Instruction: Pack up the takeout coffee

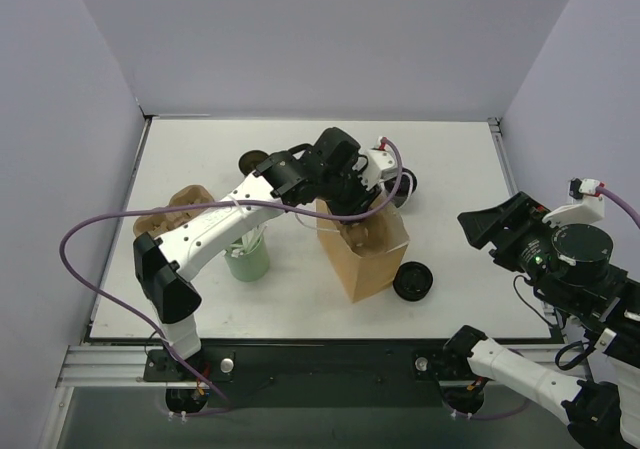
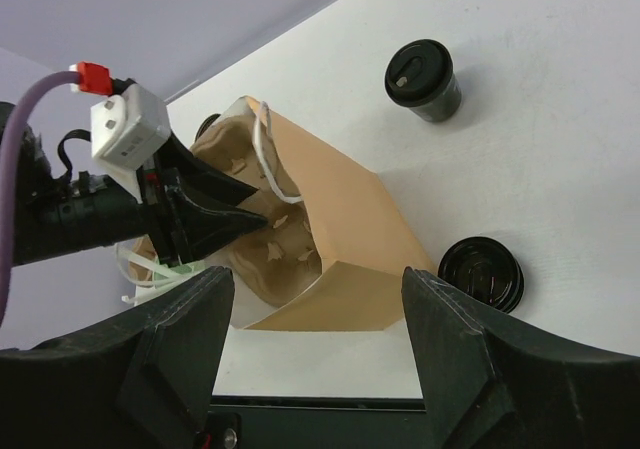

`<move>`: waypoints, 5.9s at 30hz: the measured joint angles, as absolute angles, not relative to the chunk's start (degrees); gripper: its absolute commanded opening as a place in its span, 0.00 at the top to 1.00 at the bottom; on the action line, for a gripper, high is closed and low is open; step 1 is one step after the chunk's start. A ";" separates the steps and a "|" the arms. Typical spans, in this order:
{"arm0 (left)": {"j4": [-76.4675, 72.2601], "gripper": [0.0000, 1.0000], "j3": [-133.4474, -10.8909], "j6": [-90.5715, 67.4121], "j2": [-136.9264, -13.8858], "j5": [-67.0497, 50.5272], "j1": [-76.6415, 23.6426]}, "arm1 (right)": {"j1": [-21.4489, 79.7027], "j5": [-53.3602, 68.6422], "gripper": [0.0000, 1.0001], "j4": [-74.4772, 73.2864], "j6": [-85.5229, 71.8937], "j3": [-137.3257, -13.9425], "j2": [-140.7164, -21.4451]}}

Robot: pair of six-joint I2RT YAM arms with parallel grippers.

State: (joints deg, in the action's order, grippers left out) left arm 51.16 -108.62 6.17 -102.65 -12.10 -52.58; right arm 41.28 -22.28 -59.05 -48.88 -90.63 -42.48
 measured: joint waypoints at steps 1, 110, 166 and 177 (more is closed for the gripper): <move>50.83 0.58 -108.66 6.20 -102.15 -11.97 -52.58 | 41.28 -22.24 0.31 -59.05 -49.01 -90.54 -42.48; 54.33 0.35 -120.11 -6.07 -103.11 5.37 -44.62 | 41.28 -10.94 0.30 -60.58 -52.84 -86.11 -51.88; 58.81 1.00 -119.22 -10.52 -108.66 13.10 -42.76 | 41.21 -8.47 0.30 -56.60 -43.03 -84.03 -55.61; 51.09 0.72 -100.07 -24.16 -87.92 22.74 -42.48 | 40.88 -8.40 0.32 -54.24 -41.87 -92.40 -68.79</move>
State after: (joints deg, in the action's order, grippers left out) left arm 51.09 -100.07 -24.16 -87.92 22.74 -42.48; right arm 40.88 -8.40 -54.24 -41.87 -92.40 -68.79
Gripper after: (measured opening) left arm 0.170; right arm 0.697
